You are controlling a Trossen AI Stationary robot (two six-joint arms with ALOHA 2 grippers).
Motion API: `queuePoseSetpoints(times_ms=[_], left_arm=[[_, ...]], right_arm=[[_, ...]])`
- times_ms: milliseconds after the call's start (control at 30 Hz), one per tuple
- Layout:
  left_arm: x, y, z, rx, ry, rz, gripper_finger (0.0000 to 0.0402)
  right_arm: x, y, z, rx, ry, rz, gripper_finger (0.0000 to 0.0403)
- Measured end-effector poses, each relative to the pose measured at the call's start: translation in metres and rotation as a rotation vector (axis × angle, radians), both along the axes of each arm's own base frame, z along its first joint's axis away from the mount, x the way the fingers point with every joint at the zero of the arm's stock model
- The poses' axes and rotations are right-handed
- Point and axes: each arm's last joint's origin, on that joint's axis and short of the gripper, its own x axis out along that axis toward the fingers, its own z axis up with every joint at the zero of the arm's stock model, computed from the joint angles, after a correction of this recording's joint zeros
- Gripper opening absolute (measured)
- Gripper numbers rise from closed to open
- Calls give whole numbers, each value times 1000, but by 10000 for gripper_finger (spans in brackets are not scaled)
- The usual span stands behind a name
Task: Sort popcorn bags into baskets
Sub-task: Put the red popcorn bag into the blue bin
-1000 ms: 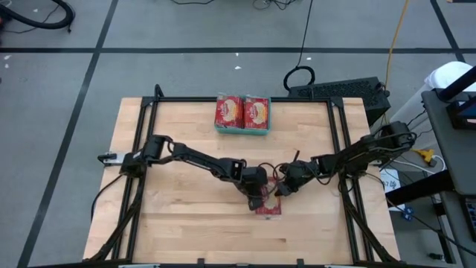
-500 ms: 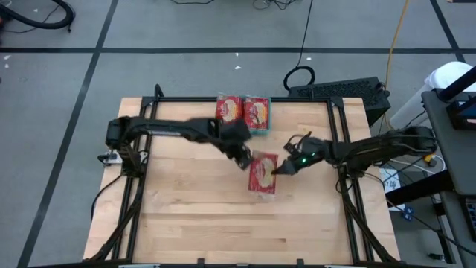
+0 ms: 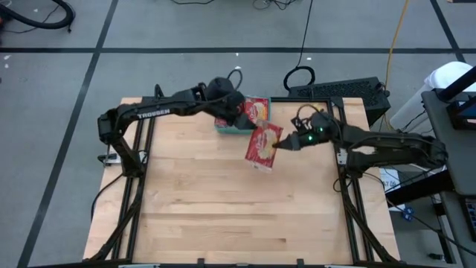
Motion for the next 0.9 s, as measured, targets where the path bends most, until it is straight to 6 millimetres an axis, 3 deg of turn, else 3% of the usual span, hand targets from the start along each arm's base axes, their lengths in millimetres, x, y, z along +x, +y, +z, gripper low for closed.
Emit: queuePoseSetpoints(times_ms=[233, 600, 733, 900], left_arm=[[-8, 28, 4, 10, -49, 43, 277], [-13, 51, 9, 38, -189, -72, 205], [-13, 53, 10, 62, -204, -83, 152], [-15, 55, 10, 77, -207, -88, 52]], right_arm=[[2, -23, 37, -28, 11, -90, 4], [16, -53, 67, -80, 39, -158, 4], [28, -60, 77, -144, 26, -141, 4], [36, -65, 81, -187, 21, -129, 4]])
